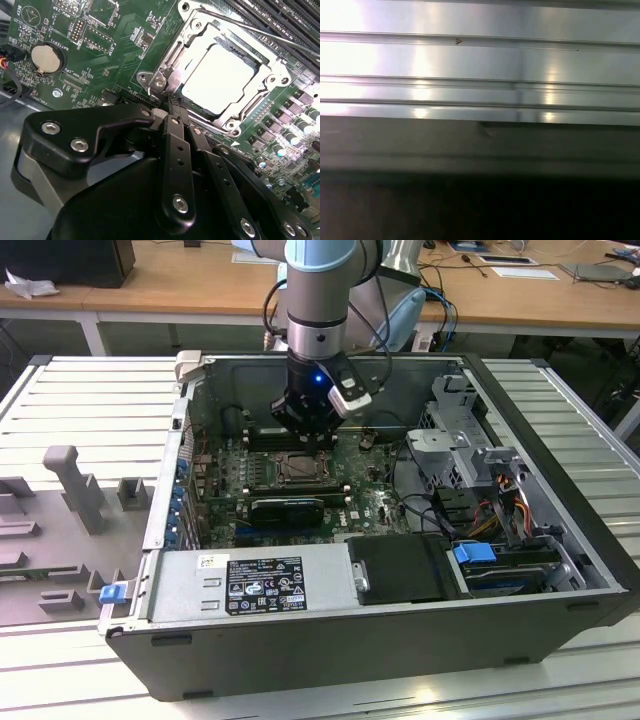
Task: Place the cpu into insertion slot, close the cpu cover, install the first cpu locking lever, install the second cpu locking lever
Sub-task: 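Install the first cpu locking lever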
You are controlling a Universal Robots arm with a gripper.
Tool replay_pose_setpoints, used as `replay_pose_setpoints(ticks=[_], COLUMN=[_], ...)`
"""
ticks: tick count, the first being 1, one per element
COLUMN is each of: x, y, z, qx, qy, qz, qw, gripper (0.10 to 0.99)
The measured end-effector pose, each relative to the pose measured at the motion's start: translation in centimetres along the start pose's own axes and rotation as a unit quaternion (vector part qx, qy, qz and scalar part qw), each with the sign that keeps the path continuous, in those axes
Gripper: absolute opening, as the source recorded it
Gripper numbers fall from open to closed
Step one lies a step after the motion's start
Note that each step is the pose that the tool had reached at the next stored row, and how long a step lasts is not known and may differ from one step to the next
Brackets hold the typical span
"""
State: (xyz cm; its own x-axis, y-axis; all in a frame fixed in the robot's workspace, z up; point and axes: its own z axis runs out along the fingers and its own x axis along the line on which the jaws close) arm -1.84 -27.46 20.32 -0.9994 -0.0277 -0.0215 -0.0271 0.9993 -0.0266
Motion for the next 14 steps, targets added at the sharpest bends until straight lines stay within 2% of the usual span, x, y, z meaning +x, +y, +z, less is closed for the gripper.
replay_pose_setpoints(ticks=[3, 8, 10, 12, 14], x=[0.00, -0.03, -0.03, -0.05, -0.05], y=[-0.01, 0.00, 0.01, 0.04, -0.02], z=[0.09, 0.21, 0.21, -0.05, -0.84], qx=[-0.0004, -0.0131, -0.0155, -0.0164, -0.0154], qy=[0.0001, -0.0002, -0.0002, -0.0008, -0.0003], qz=[0.000, 0.000, 0.000, 0.001, 0.000], qw=[1.0000, 0.9999, 0.9999, 0.9999, 0.9999], gripper=[0.106, 0.106, 0.106, 0.106, 0.106])
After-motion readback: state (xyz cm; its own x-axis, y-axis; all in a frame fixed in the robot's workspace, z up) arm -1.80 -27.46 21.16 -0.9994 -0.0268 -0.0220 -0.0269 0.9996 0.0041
